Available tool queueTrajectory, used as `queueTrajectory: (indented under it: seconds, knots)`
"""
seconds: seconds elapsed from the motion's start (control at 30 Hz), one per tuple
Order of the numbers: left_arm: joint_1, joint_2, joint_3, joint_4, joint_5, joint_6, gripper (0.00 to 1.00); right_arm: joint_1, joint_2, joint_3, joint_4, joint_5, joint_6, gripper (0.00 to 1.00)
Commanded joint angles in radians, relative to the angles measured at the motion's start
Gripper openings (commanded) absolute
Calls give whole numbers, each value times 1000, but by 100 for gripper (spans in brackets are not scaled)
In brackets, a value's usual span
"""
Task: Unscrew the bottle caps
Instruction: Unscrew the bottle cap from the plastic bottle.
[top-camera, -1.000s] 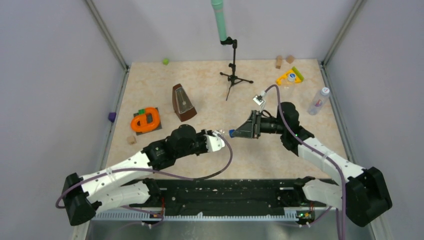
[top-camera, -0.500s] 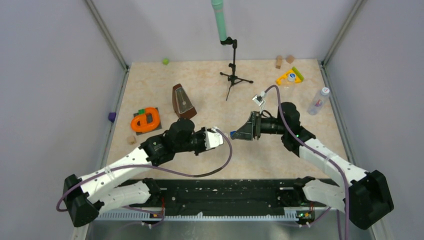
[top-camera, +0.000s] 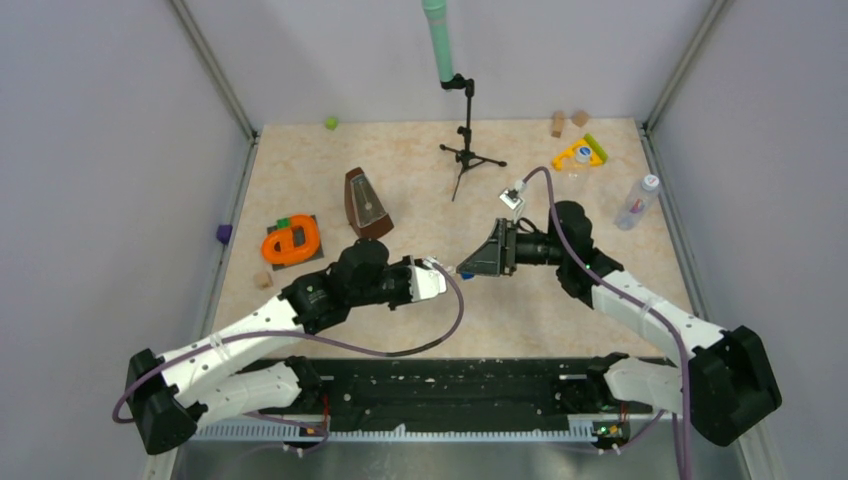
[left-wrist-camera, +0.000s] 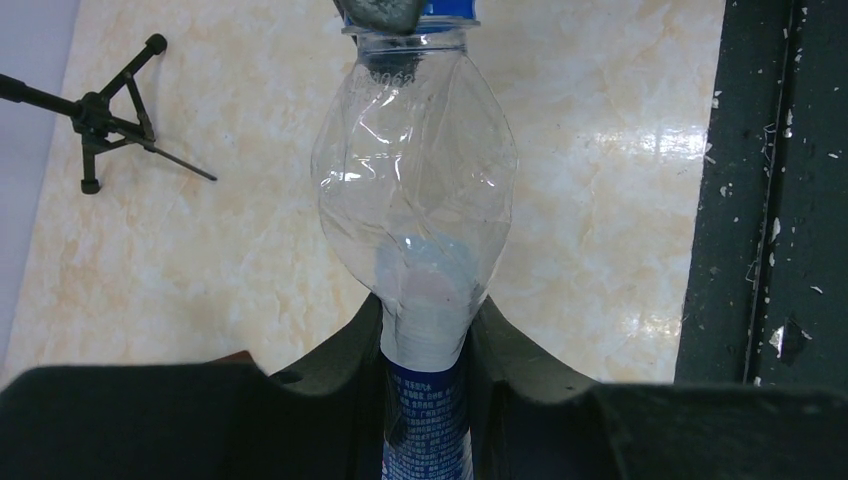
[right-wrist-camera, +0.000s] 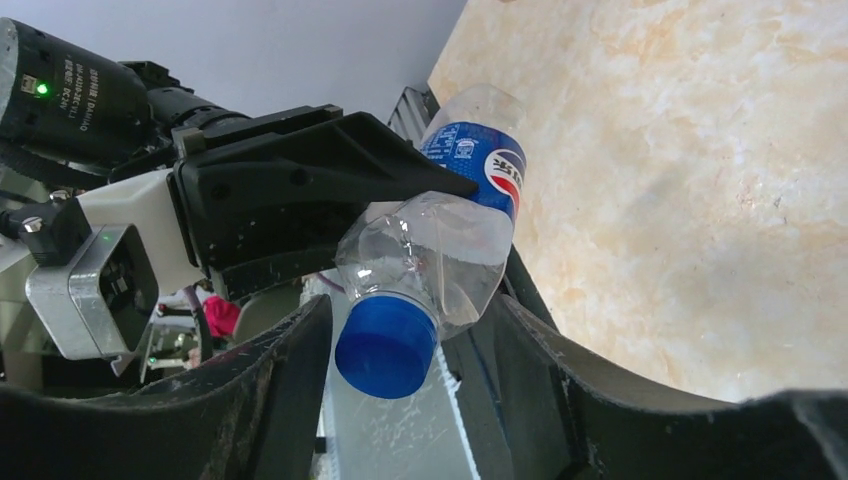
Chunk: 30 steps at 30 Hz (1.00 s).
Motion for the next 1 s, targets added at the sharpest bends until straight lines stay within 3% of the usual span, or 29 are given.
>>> queueTrajectory:
  seconds: [0.0, 0.17, 0.33, 0.37, 0.4, 0.5, 0.53, 0.77, 0.97]
  knots:
    - [-4, -14, 5, 65, -13, 7, 0, 28, -7, 87, -150, 4, -120, 55]
    - [-4, -6, 10, 67, -22, 5, 0, 31, -12, 80, -128, 3, -109, 42]
    - [-4, 2, 18, 70, -29, -5, 0, 31, -1, 81, -128, 12, -102, 7]
    - [-4, 5, 22, 68, -38, -9, 0, 31, 0, 82, -128, 7, -101, 5]
    - [-4, 9, 25, 64, -41, -13, 0, 32, -1, 83, -132, 9, -101, 9]
    - [-4, 18, 31, 51, -46, -14, 0, 32, -5, 83, -140, 12, -93, 39]
    - [-4, 23, 34, 47, -46, -14, 0, 32, -10, 81, -139, 12, -89, 42]
    - [-4, 39, 49, 33, -48, -19, 0, 32, -30, 78, -158, 15, -102, 40]
    - [-4, 37, 49, 47, -59, -35, 0, 33, -29, 80, -175, 20, -109, 44]
